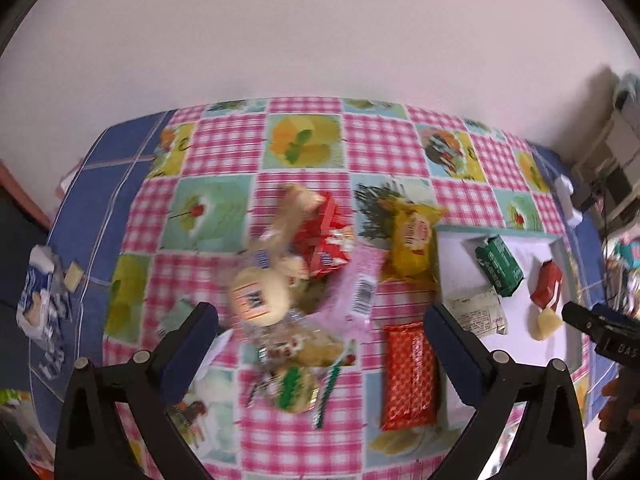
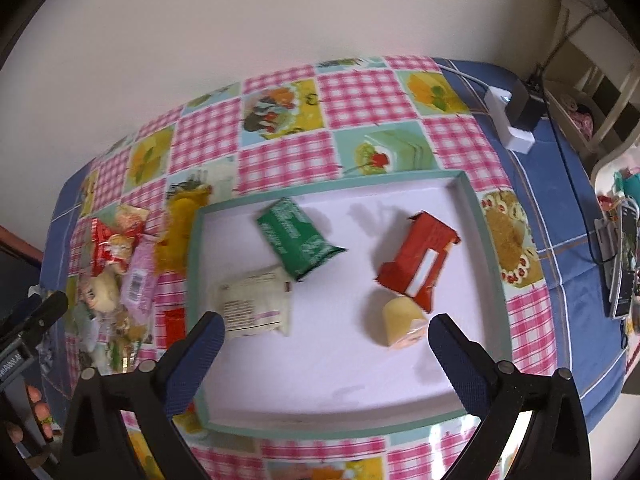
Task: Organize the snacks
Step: 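Move both tools back to the snack pile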
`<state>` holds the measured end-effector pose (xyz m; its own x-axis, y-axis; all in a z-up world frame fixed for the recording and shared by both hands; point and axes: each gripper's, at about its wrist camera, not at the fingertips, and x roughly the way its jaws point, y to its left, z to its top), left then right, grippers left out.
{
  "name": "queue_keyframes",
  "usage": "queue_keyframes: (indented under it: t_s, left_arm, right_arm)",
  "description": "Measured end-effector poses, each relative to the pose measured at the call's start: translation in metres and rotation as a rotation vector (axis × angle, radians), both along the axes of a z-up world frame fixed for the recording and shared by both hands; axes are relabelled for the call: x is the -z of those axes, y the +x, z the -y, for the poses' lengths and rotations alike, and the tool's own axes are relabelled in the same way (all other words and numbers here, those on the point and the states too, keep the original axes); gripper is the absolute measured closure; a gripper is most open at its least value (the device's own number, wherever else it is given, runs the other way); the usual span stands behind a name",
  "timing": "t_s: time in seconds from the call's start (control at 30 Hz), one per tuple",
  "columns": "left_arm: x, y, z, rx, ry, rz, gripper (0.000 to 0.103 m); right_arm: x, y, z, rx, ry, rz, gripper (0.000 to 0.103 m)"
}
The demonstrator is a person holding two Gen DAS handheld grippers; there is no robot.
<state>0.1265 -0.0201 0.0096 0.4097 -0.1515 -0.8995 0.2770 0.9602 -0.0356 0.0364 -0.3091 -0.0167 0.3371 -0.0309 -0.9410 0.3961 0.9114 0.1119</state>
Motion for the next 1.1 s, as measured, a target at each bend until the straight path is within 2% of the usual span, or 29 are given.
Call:
queue_keyframes:
  t_s: [0.33,0.43,0.57,0.8,1.1]
  left_arm:
    - [-0.008,0.006,-0.073,-0.108,-0.031,-0.056,0.001]
    - [-0.001,0.006,-0.091,-0.142,-0.005,-0.081,0.001]
    - [0.016,0.007,-0.113,-0.196,-0.008,-0.143,0.001]
    - [0.055,0.007,-0.141,-0.262,-0.019,-0.238,0.001]
    - [0.086,0.024,-0.154,-0.301,-0.062,-0.305,0.001]
  right_arm:
    - [-0.029,0.017,-0.075,-0.128,0.03,0.026,0.0]
    - [-0.032,0.022,-0.102,-0.174,0.043,0.024,0.0]
    - [-0.028,0.028,-0.134,-0.219,0.046,0.019,0.0]
    - [0.011,0.04,-0.191,-0.282,0.079,-0.054,0.0]
    - [0.066,0.056,-0.238,-0.328,0.11,-0.152,0.0]
